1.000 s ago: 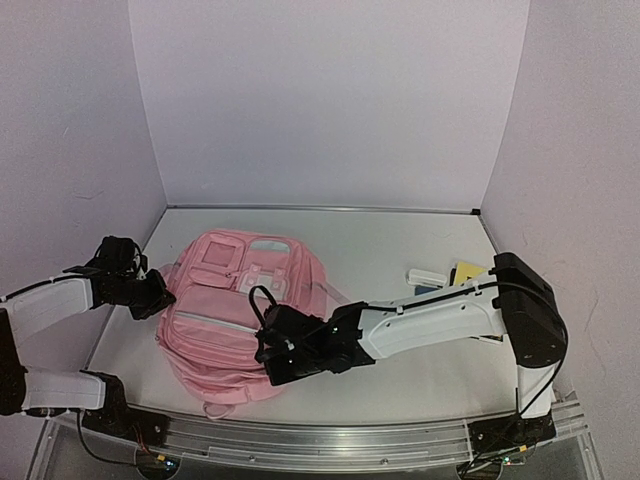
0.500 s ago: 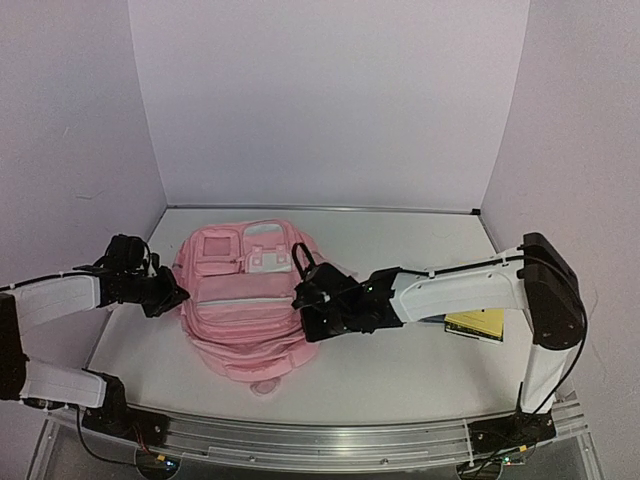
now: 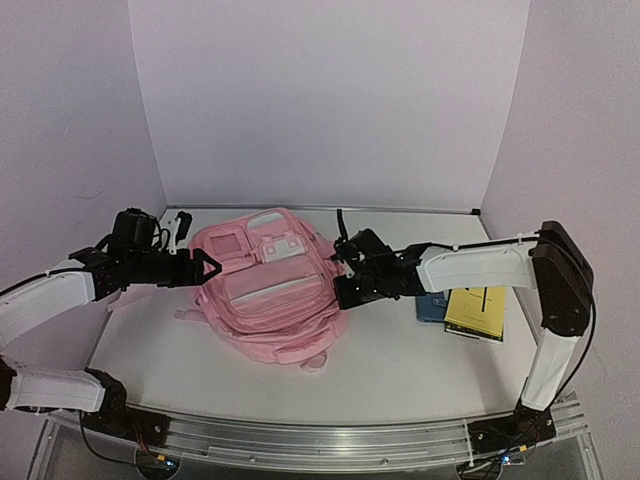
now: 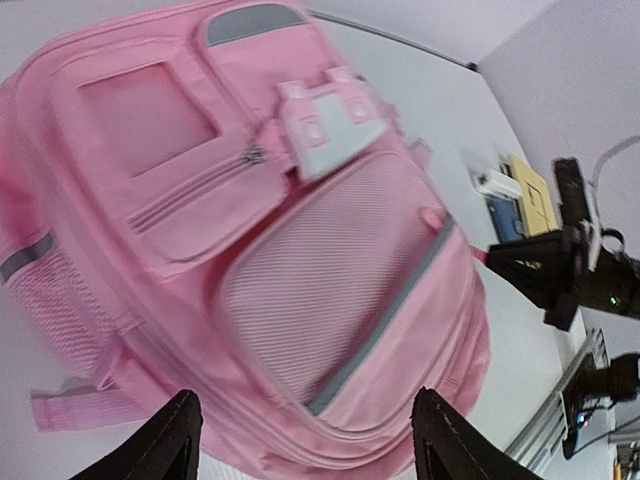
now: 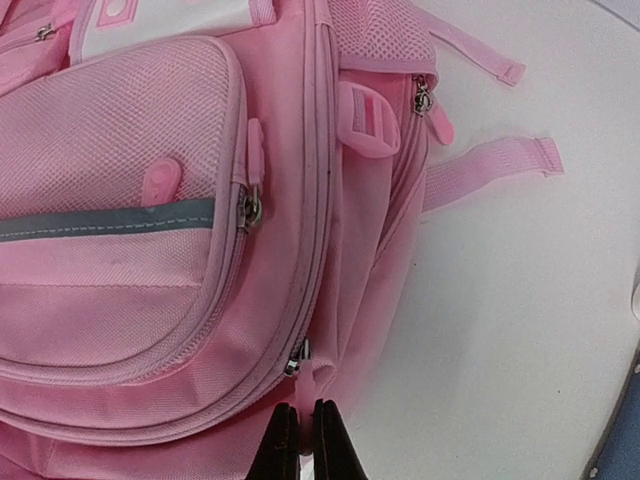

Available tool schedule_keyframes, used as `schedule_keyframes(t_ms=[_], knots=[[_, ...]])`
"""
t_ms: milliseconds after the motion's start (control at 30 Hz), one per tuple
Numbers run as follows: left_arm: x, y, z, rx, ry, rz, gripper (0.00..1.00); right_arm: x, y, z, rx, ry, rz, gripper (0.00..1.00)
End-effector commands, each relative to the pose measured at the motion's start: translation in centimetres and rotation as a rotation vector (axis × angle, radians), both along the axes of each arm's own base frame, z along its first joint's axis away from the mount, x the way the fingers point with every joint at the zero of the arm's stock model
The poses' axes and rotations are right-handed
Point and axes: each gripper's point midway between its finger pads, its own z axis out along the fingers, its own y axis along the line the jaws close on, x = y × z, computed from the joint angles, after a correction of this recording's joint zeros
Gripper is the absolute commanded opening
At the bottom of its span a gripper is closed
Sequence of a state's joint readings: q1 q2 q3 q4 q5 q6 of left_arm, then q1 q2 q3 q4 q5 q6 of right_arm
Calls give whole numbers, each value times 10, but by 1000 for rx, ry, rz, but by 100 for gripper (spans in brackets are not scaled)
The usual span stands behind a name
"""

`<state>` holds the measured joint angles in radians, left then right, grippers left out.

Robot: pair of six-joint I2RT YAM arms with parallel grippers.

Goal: Pack the student bag
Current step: Unzip the student bag at the center of the board.

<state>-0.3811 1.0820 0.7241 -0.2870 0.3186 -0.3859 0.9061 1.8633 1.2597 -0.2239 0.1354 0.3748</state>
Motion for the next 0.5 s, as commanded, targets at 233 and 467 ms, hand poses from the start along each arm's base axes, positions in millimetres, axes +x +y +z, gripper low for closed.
schedule_keyframes(t_ms=[233, 467], knots=[[-18, -113, -7, 378, -208, -409, 76, 5, 6, 27, 100, -32, 37, 0], [-19, -140, -39, 588, -239, -496, 80, 4, 3, 25, 116, -29, 31, 0]])
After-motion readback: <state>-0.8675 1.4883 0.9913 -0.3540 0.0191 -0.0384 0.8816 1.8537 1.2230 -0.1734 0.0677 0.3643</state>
